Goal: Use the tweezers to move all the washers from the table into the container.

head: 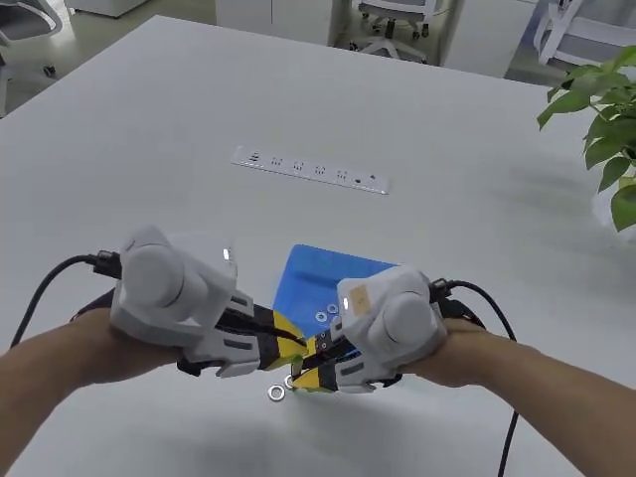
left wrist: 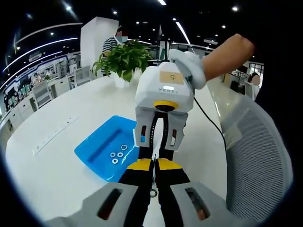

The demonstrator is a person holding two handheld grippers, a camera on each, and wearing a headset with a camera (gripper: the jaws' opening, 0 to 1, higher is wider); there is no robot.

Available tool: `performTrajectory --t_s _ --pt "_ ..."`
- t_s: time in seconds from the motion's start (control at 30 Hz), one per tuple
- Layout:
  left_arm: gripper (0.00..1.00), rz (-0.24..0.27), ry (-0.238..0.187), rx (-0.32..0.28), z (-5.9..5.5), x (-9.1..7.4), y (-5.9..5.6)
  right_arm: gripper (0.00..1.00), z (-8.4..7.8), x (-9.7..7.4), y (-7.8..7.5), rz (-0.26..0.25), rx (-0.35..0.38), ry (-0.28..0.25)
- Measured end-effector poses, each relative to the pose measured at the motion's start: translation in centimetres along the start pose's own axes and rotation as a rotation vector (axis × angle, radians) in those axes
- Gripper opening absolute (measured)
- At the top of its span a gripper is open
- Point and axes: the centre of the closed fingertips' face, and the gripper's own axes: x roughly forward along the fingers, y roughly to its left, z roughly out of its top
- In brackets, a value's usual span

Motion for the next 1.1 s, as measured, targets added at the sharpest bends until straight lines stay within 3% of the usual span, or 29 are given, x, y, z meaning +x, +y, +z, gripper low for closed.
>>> performTrajectory --t_s 0.4,0.7,1.1 --pt "0.07 -0.002 0.009 0.028 0.2 0.1 -0.2 0.07 0.0 0.0 0.0 -0.005 0.021 0.000" --pt "0.16 -0.002 -0.016 0.036 0.8 -0.1 -0.7 0.07 0.1 -0.1 0.1 -0.006 0.020 0.000" --pt "0.37 0.027 -0.045 -0.023 0.2 -0.9 -0.8 0.07 0.8 -1.1 0.1 -0.018 0.017 -0.009"
